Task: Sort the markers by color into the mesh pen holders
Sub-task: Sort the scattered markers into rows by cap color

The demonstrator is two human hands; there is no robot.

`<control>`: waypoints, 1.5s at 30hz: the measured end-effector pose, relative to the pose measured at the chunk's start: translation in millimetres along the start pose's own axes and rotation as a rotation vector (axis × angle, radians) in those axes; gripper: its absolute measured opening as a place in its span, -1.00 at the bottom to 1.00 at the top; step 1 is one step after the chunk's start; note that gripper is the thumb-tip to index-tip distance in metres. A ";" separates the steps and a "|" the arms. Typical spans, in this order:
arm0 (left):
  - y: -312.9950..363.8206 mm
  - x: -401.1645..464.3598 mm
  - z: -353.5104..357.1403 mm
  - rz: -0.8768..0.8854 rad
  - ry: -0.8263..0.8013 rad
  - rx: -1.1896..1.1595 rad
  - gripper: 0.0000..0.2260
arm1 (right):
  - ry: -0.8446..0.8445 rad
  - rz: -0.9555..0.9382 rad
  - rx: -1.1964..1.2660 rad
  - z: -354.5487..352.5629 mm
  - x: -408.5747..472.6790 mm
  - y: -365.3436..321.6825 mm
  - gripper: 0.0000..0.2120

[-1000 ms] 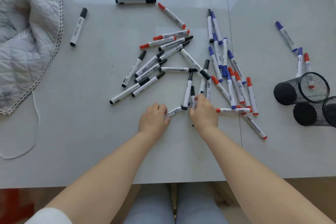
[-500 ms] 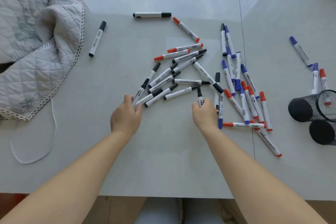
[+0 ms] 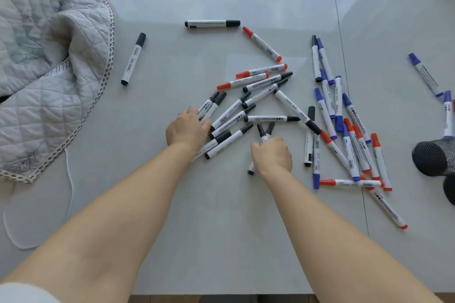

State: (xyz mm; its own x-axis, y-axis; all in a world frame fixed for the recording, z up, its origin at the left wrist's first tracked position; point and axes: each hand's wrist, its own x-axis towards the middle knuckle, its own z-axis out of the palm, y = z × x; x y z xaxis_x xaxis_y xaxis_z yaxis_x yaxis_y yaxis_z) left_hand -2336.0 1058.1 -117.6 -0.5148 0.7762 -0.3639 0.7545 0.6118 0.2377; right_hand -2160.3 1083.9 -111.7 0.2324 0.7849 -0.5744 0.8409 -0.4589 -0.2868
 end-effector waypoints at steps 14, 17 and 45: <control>-50.0 -35.8 -10.4 0.060 -0.214 -0.260 -0.71 | -0.080 -0.029 0.295 30.3 -22.2 -34.6 -0.62; -54.3 -43.0 -5.7 0.047 -0.243 -0.190 -0.70 | -0.100 -0.041 0.236 30.6 -18.3 -35.4 -0.60; -135.6 -213.0 62.9 -0.341 0.266 -0.107 -0.43 | 0.047 -0.710 -0.150 122.6 -152.0 39.7 -0.67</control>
State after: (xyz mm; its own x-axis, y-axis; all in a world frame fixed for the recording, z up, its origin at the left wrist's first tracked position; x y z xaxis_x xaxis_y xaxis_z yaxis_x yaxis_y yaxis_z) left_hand -2303.1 800.2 -129.0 -0.8245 0.5307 -0.1965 0.4839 0.8412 0.2413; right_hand -2222.1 895.4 -129.8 -0.3764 0.8908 -0.2545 0.8541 0.2272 -0.4679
